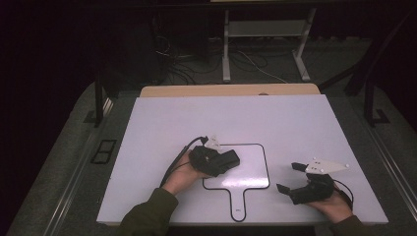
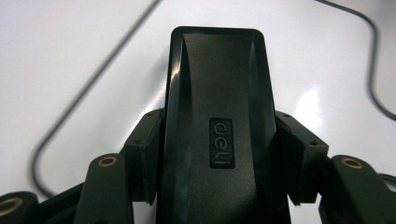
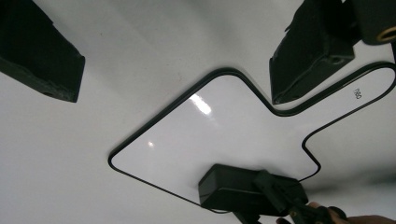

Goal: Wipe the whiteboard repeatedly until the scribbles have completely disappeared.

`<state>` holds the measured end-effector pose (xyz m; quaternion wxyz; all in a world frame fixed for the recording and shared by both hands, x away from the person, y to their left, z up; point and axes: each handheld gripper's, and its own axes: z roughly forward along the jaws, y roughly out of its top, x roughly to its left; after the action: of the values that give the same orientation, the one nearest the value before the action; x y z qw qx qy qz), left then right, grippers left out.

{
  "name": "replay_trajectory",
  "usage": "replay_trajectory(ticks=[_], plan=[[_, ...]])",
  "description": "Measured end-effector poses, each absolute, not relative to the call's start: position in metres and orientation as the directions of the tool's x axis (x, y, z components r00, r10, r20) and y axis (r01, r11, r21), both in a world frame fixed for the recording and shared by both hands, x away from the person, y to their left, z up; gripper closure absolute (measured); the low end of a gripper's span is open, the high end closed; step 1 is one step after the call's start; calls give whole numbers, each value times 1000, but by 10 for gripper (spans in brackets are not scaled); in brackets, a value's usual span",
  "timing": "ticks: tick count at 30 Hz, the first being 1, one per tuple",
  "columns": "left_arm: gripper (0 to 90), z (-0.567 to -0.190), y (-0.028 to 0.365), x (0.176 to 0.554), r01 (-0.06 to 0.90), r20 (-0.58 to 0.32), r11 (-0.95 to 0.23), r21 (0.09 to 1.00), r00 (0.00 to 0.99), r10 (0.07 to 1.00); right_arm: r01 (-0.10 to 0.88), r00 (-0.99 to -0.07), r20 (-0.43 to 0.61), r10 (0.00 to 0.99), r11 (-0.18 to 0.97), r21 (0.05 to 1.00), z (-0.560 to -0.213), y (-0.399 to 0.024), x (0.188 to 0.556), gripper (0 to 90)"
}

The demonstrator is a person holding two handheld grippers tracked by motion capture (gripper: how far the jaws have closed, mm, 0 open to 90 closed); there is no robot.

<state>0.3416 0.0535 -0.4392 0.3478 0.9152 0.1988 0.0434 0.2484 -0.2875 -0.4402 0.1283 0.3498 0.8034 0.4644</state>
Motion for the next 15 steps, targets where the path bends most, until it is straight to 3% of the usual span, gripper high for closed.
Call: replay_trajectory(ticks=[6, 15], plan=[[392, -439, 41, 324, 278, -44, -707, 651, 943, 330, 443, -722, 119, 681, 324, 836, -440, -287, 248, 24], [392, -442, 55, 361, 363, -69, -637, 680, 896, 438, 443, -724, 118, 680, 327, 835, -440, -288, 249, 24]])
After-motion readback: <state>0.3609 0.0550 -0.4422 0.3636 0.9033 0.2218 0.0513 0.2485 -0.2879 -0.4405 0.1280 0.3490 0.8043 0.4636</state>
